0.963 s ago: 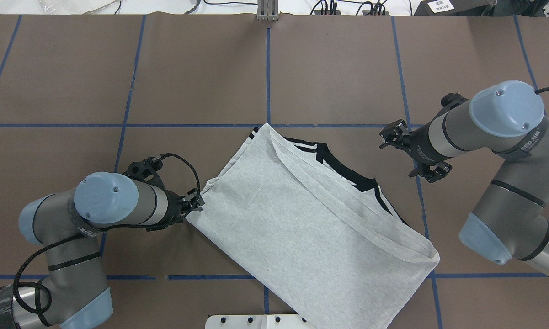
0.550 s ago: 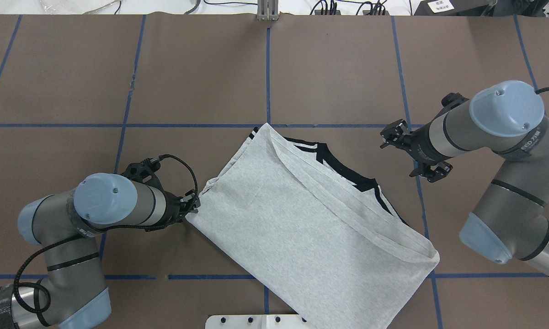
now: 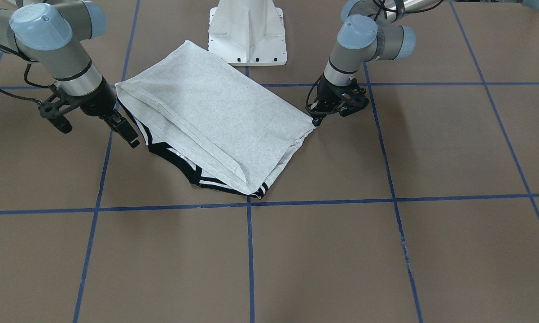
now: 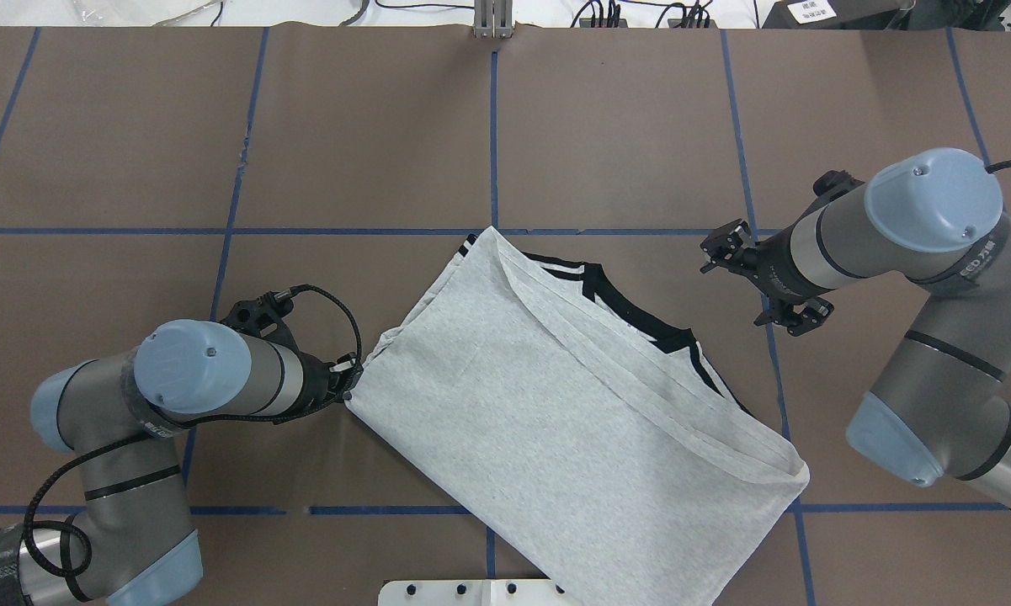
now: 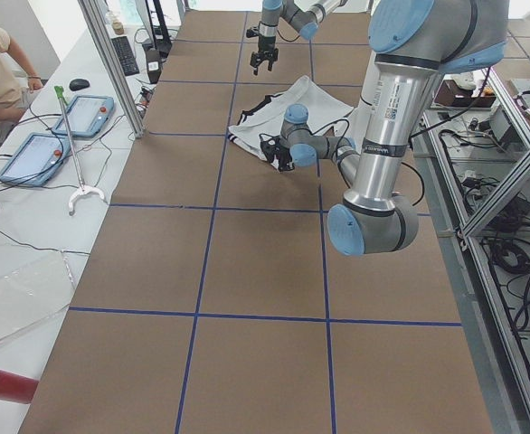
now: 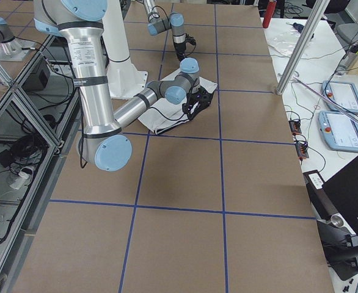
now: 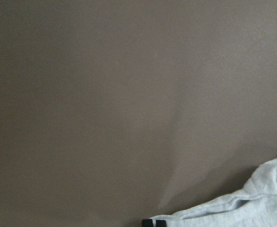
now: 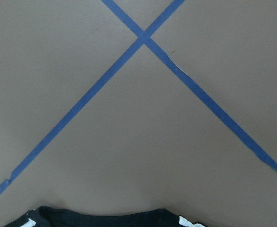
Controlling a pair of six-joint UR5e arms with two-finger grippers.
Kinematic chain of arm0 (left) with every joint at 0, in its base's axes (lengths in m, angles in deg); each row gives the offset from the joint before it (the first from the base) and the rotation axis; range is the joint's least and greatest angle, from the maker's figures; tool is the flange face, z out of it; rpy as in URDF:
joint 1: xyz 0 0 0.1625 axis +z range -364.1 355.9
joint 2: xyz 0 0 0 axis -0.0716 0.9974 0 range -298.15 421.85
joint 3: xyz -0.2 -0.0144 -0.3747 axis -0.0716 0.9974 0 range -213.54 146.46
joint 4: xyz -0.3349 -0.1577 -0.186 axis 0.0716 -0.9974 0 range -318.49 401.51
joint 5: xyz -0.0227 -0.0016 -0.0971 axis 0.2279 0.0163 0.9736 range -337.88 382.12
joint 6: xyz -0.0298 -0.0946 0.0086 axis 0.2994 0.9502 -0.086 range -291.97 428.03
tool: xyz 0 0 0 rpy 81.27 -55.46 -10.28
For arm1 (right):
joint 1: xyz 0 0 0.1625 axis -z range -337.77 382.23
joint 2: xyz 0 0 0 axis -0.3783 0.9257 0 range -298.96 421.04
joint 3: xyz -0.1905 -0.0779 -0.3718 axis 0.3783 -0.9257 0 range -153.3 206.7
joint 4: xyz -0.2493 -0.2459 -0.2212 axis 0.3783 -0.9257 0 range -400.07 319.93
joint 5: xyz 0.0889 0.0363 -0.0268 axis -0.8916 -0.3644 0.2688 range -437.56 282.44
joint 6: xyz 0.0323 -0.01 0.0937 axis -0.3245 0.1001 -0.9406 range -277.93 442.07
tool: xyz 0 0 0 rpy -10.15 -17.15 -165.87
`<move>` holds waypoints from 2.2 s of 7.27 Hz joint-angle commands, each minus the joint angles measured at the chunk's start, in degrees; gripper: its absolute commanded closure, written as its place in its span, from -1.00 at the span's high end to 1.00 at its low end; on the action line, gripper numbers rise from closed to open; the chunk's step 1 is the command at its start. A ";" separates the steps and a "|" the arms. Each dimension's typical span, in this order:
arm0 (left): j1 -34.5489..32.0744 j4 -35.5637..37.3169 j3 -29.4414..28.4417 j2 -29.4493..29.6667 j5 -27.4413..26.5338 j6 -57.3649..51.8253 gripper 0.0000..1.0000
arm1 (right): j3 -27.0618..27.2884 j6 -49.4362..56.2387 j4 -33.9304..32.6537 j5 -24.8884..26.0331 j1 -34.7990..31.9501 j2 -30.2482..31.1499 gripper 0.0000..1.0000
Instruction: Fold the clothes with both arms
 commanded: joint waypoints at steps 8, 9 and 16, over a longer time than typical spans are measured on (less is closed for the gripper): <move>-24.05 -16.92 -43.04 29.33 0.22 -21.47 -0.29 | -0.06 0.00 0.00 1.90 1.56 -7.99 1.00; -24.06 -16.93 -42.96 29.85 0.48 -21.21 -0.09 | -0.06 0.00 0.34 1.47 2.70 -8.43 1.00; -25.11 -15.87 -20.20 15.01 11.91 -21.56 0.10 | -5.14 33.76 -17.71 3.13 14.12 -22.91 1.00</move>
